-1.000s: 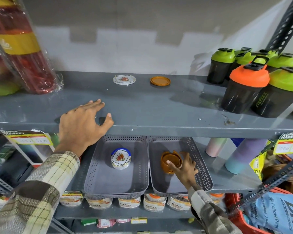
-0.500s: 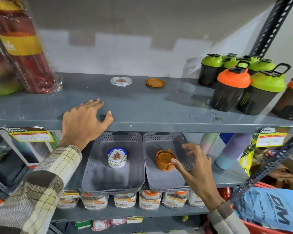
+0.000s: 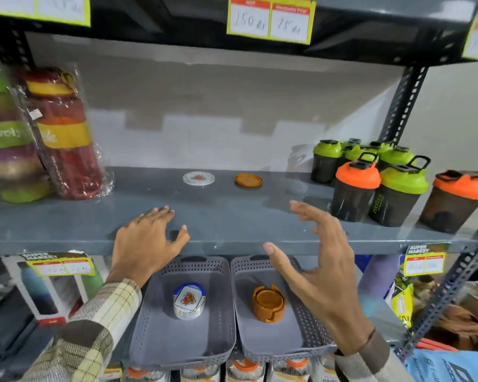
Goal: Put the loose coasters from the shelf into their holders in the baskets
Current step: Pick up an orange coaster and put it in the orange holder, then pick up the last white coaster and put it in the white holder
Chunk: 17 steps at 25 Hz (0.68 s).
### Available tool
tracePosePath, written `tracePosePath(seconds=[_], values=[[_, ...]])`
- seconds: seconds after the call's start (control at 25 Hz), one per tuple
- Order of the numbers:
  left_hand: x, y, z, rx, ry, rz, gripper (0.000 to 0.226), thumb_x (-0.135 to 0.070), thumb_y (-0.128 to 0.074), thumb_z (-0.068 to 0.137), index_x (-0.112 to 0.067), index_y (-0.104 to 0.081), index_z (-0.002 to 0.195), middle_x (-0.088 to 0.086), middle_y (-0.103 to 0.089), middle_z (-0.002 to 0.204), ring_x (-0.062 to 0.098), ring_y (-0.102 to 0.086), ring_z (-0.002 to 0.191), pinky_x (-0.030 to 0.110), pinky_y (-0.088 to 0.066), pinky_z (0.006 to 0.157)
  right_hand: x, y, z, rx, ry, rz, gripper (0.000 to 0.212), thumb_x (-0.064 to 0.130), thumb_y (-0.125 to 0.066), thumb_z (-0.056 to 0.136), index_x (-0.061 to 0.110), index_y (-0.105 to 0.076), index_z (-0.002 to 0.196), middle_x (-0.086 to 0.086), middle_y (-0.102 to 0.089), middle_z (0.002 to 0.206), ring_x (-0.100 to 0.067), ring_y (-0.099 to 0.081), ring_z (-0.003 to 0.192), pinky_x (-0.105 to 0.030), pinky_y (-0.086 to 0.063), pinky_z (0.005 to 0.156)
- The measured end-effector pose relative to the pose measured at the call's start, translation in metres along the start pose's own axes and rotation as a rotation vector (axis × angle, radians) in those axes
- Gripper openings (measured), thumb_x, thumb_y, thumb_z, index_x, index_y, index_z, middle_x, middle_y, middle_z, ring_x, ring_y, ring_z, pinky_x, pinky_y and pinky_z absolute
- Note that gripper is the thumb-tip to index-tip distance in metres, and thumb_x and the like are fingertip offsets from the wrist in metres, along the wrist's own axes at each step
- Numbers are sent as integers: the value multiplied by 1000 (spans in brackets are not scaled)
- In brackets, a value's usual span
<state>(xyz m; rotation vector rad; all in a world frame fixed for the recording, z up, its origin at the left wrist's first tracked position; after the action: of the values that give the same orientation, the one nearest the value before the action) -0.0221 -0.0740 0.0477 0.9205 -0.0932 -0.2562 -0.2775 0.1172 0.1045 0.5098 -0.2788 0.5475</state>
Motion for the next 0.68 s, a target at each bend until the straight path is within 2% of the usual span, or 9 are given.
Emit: tracePosePath(seconds=[0.08, 0.16, 0.36, 0.52, 0.68], values=[[1, 1, 1, 9, -2, 1, 68, -65, -31, 84, -25, -67, 126, -7, -61, 132, 15, -58, 120, 35, -51, 88, 8, -8, 20, -4, 38, -5, 64, 63, -64, 89, 39, -42, 144, 17, -46, 154, -6, -49, 137, -24, -37, 113], [1, 0, 1, 21, 4, 4, 69, -66, -32, 83, -25, -65, 128, -7, -60, 133, 14, -57, 121, 35, -49, 91, 8, -21, 37, 19, 35, -38, 71, 63, -65, 88, 38, -40, 149, 16, -33, 165, -6, -38, 148, -19, -24, 119], [-2, 7, 1, -7, -4, -2, 64, -63, -39, 81, -19, -74, 112, -3, -70, 117, 18, -68, 102, 33, -55, 74, -6, -63, 72, 82, 2, -90, 87, 71, -58, 87, 45, -18, 160, 19, -6, 173, -10, -15, 161, -21, -9, 120], [-1, 7, 0, -25, 9, -42, 60, -60, -42, 78, -21, -76, 108, -4, -70, 117, 14, -67, 106, 32, -53, 80, -28, -98, 95, 134, -25, -112, 93, 74, -55, 88, 45, -7, 162, 16, 5, 174, -7, -4, 162, -30, -9, 121], [-1, 5, 0, -3, 3, -63, 62, -61, -41, 79, -19, -75, 110, -3, -69, 119, 14, -64, 111, 33, -52, 85, -47, -136, 112, 200, -62, -119, 95, 75, -54, 88, 43, -5, 163, 13, 5, 174, -9, -7, 161, -37, -12, 121]])
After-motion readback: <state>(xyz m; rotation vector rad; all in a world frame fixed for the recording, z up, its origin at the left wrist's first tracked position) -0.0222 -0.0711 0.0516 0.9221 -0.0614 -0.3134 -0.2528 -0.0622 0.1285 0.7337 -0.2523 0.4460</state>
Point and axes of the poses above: each hand's wrist, its own z-axis towards the middle knuckle, its own y-axis out of the back of the hand, x = y × z, the point moved 10 cm from there along z, towards the middle knuckle
